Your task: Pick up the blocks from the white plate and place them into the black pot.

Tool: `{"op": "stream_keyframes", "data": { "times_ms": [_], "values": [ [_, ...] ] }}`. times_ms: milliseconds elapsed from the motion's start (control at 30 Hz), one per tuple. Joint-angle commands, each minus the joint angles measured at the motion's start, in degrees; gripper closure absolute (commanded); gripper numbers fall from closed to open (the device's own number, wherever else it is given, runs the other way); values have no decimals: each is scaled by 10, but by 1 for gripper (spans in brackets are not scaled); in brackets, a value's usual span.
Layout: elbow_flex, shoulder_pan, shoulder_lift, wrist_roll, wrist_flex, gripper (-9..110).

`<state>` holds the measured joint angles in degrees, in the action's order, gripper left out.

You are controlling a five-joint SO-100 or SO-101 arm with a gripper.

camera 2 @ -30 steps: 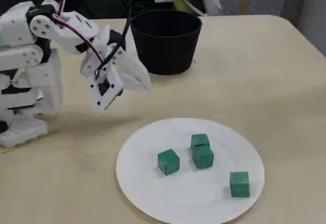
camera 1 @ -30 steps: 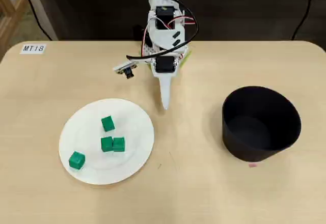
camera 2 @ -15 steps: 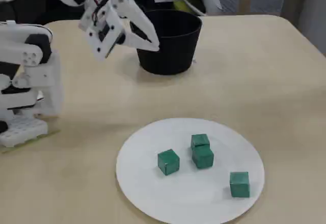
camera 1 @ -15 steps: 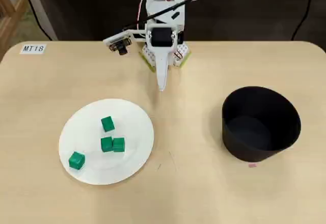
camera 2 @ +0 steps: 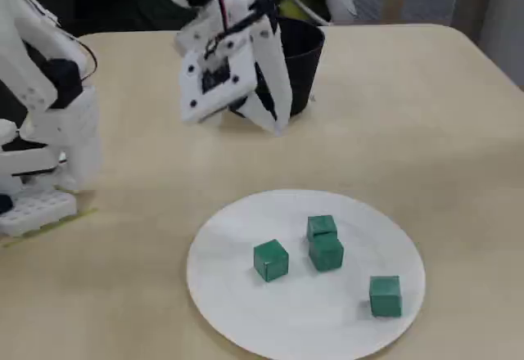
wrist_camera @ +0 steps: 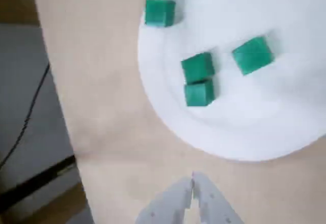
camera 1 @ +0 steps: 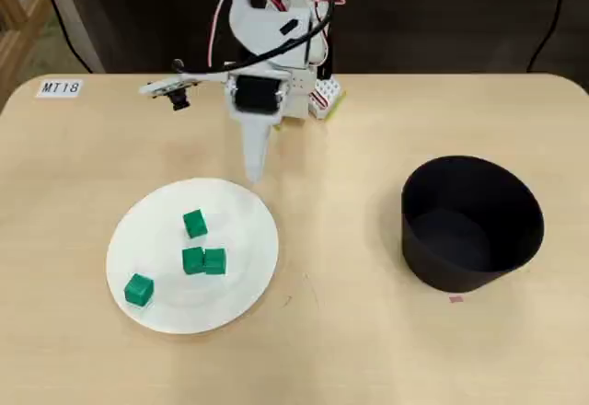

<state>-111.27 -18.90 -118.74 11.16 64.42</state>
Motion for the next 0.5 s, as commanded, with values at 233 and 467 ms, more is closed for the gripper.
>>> {"op": "stream_keyframes", "data": {
  "times_ms": [233,467],
  "values": [
    [368,-68,319,55,178,104],
    [633,-101,526,97,307,104]
  ]
}}
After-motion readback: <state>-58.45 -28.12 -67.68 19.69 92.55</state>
